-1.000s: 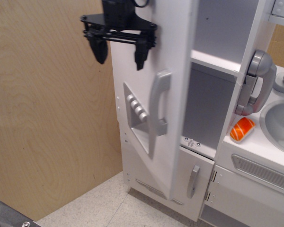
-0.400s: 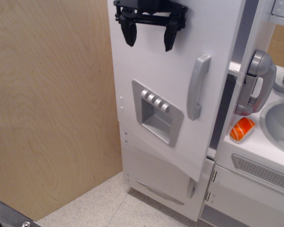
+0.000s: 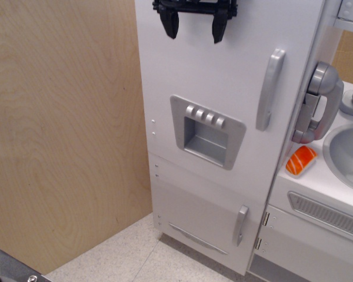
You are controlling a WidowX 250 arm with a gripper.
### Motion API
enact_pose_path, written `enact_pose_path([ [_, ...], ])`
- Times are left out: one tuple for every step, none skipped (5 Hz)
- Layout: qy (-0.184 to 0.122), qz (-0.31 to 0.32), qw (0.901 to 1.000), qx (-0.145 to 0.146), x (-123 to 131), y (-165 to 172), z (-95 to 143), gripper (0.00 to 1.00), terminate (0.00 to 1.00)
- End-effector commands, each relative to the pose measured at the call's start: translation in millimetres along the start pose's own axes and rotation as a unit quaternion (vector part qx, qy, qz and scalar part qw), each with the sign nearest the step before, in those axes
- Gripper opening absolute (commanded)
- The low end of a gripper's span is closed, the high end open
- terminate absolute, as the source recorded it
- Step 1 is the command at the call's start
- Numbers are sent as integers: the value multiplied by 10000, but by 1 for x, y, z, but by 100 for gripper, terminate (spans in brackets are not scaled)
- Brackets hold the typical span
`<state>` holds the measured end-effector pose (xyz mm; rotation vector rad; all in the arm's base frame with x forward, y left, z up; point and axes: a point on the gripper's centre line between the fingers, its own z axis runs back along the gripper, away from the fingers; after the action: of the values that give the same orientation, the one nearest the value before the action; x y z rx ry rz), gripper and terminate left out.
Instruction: Close fridge
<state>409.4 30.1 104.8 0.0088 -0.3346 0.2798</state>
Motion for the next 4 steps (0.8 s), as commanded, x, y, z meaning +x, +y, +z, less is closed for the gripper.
enact_pose_path([
  [-823, -71, 9965, -142, 23, 7, 18, 100, 0],
  [-182, 84, 9998, 16, 0, 19, 23, 100, 0],
  [244, -131, 9996, 106, -44, 29, 37, 100, 0],
  [418, -537, 9977, 74, -78, 40, 49, 100, 0],
])
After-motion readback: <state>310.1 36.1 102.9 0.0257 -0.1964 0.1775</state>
